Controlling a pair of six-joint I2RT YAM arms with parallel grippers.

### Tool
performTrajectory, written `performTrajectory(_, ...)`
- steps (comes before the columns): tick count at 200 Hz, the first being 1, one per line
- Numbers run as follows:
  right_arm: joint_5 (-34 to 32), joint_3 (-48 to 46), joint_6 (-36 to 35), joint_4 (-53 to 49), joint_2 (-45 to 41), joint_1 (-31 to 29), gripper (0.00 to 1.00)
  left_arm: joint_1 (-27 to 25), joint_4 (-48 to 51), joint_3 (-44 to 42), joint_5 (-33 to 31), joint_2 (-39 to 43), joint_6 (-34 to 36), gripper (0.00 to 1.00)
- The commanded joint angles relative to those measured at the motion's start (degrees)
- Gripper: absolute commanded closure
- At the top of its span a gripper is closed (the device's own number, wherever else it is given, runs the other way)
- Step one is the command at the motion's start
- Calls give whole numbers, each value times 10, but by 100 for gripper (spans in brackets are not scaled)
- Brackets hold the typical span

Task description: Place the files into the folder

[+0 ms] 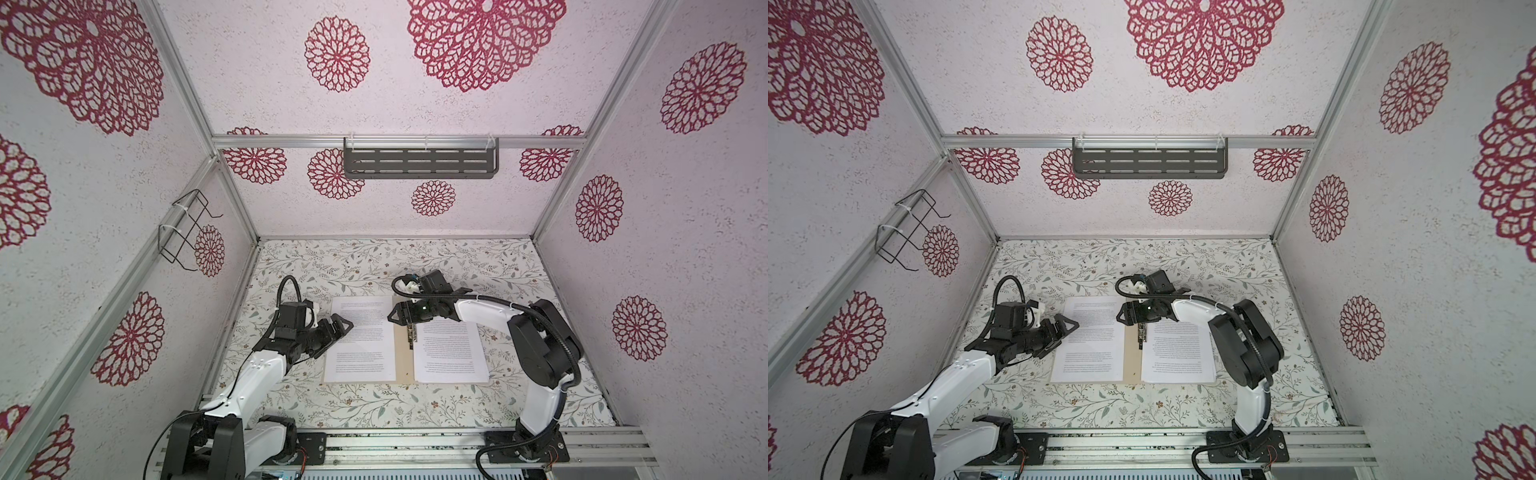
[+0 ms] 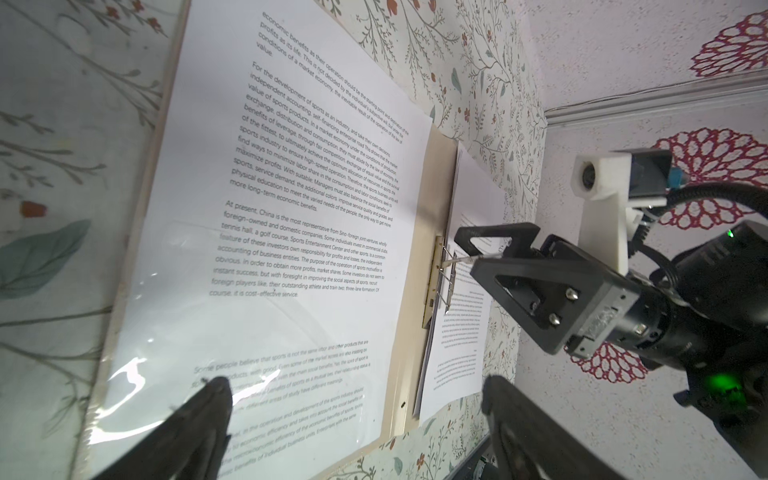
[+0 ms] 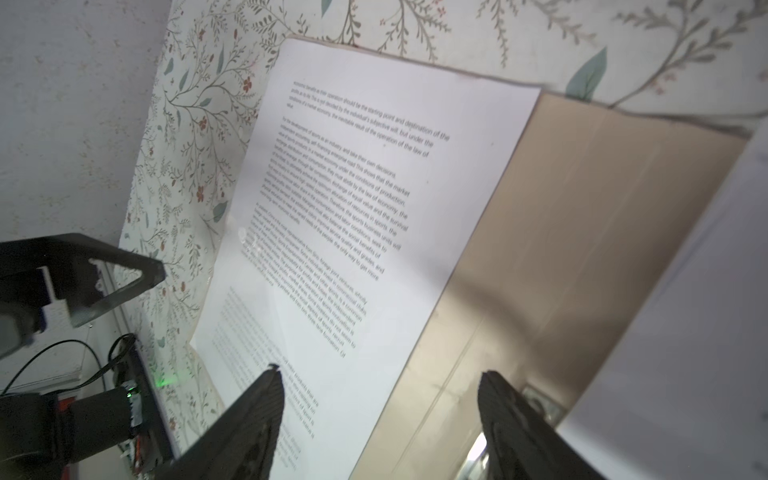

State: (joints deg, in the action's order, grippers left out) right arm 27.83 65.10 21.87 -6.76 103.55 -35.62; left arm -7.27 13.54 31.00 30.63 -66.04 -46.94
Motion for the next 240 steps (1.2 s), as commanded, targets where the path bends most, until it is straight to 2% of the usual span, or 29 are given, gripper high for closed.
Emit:
performTrajectory(1,0,-31,28,0,-89,-18,24,8,-20,7,12,4,3,3)
performTrajectory(23,-47,-48,31,-29,-147,-35,23,9,-31,5,18,3,-3,3)
performTrajectory(48,-162,-64,53,-53,-195,-39,23,8,-34,10,23,3,-9,3)
performTrajectory(58,-189,-74,68,-50,-207,-39,19,6,-34,13,25,3,-10,3)
performTrajectory(60,-192,-74,74,-51,-208,-39,14,6,-33,14,25,3,-11,3)
performTrajectory(62,-194,-73,78,-55,-209,-37,5,5,-32,15,25,4,-11,3)
performTrajectory(66,-194,-69,90,-61,-209,-35,1,4,-30,17,23,5,-11,3)
performTrajectory(78,-196,-56,109,-75,-211,-32,1,-2,-19,23,11,9,-7,3)
performTrajectory(102,-269,-69,148,-79,-250,-35,1,-26,-18,28,-26,21,-14,3)
performTrajectory(114,-318,-95,192,-61,-273,-35,1,-43,-19,32,-42,23,-18,3)
performTrajectory(130,-348,-116,251,-63,-294,-33,1,-67,-18,42,-61,19,-15,3)
performTrajectory(140,-355,-134,282,-57,-313,-31,1,-81,-18,46,-73,15,-14,3)
performTrajectory(155,-345,-197,329,3,-356,-26,1,-97,-27,46,-84,6,-14,3)
performTrajectory(168,-360,-221,373,16,-375,-30,8,-105,-39,41,-87,-4,-17,3)
performTrajectory(186,-399,-210,449,-42,-367,-48,18,-114,-65,29,-82,-16,-24,3)
performTrajectory(211,-351,-200,538,-10,-302,-72,38,-126,-95,15,-74,-33,-32,3)
performTrajectory(240,-323,-159,590,18,-218,-101,59,-130,-98,-4,-87,-41,-31,3)
